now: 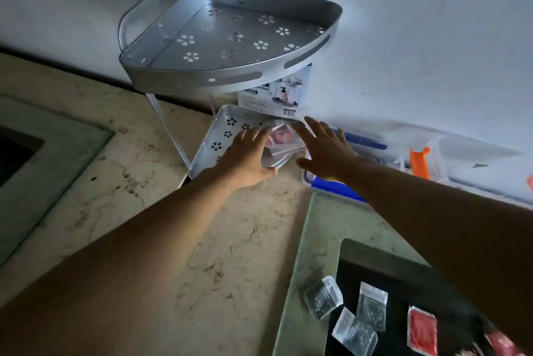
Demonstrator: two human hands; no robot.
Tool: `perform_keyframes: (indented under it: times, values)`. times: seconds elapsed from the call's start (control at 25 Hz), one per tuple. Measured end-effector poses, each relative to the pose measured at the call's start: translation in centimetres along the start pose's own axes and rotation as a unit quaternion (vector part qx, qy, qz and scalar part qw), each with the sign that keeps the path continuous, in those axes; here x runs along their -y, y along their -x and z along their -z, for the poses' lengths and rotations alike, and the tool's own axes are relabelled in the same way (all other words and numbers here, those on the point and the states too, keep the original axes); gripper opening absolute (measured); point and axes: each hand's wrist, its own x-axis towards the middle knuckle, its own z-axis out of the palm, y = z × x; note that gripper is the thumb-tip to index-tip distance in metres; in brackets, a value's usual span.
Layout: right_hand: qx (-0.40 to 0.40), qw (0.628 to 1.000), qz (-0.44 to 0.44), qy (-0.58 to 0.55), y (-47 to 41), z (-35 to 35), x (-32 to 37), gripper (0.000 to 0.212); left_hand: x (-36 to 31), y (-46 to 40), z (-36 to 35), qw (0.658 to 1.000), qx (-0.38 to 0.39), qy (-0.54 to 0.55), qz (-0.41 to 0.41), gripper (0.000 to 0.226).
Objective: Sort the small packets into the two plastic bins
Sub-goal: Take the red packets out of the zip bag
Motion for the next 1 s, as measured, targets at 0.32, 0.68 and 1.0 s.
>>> perform_keyframes:
  times: [0.32,0.68,1.0]
  values:
    - [-0.044,0.998,0.052,-0.009,-1.7,-1.6,-0.4,0.064,0.8,-2.5,-2.8,0.994,-0.082,0.058,-0.047,0.052]
    - [-0.138,0.984,0.065,-0.091,2.6,3.0,2.6,0.051,-2.0,1.2,0.2,0.991,-0.099,0.082,-0.027,0.041]
    - [-0.138,0.987,0.041,-0.072,13.2,7.0,5.9,0.020,-7.9,10.1,3.2,0.995,-0.074,0.071,0.007,0.026]
